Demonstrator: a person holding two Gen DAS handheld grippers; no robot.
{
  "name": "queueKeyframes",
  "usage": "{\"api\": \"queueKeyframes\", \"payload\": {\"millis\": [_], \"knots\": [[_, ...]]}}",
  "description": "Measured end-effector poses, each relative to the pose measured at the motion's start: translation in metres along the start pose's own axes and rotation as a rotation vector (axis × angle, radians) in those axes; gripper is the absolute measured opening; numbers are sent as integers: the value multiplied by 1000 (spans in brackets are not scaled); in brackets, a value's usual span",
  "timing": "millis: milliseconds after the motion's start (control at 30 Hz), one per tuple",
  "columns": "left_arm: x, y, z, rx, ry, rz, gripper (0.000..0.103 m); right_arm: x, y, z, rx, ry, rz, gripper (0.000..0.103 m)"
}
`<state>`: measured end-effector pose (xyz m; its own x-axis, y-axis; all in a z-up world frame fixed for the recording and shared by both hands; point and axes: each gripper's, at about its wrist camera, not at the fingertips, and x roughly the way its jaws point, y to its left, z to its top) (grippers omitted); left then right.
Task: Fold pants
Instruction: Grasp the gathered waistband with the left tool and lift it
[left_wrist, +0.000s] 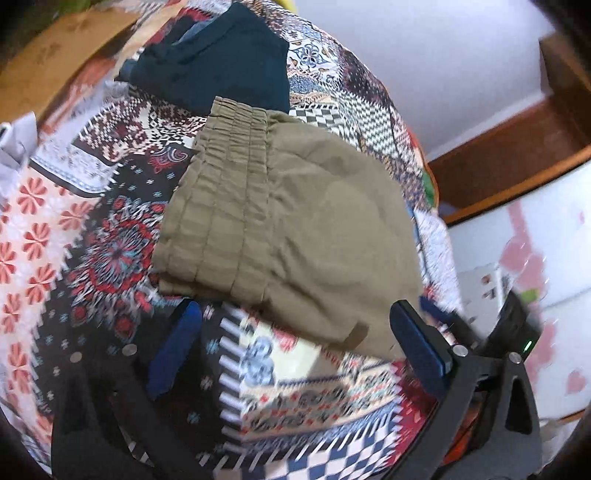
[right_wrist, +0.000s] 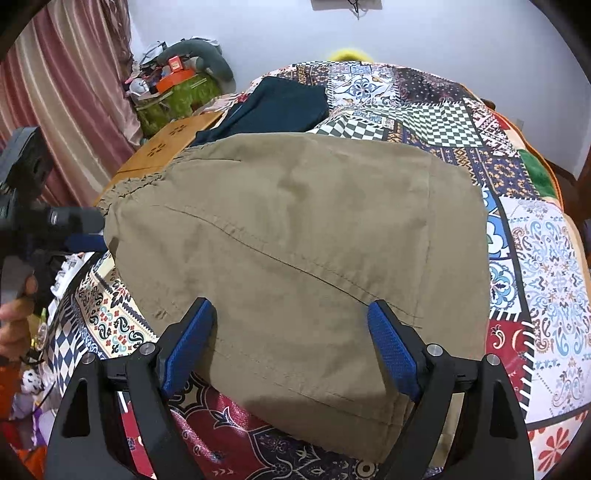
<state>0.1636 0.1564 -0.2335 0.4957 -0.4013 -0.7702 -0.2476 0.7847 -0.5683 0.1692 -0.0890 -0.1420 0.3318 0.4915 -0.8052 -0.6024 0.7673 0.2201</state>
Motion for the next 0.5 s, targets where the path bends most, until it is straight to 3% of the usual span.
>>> {"api": "queueKeyframes", "payload": {"millis": [100,200,267,300,433,500], "knots": [[6,3,12,-24,-11,-11,102,1,-2,-2,15,-3,19,85],[11,1,20,-23,-38,26,98,1,-2,-3,24,-4,26,86],[14,-3,23,2,-63,121,71,1,-1,-3,28,-6,25,86],[15,-4,23,17,-77,168,64,1,-1,-3,31,-6,26,86],[3,0,18,35,-135,171,44,-2,-3,-2,55,-5,28,86],[-6,3,16,42,-160,176,42,-5,-7,-2,83,-4,41,85]]}}
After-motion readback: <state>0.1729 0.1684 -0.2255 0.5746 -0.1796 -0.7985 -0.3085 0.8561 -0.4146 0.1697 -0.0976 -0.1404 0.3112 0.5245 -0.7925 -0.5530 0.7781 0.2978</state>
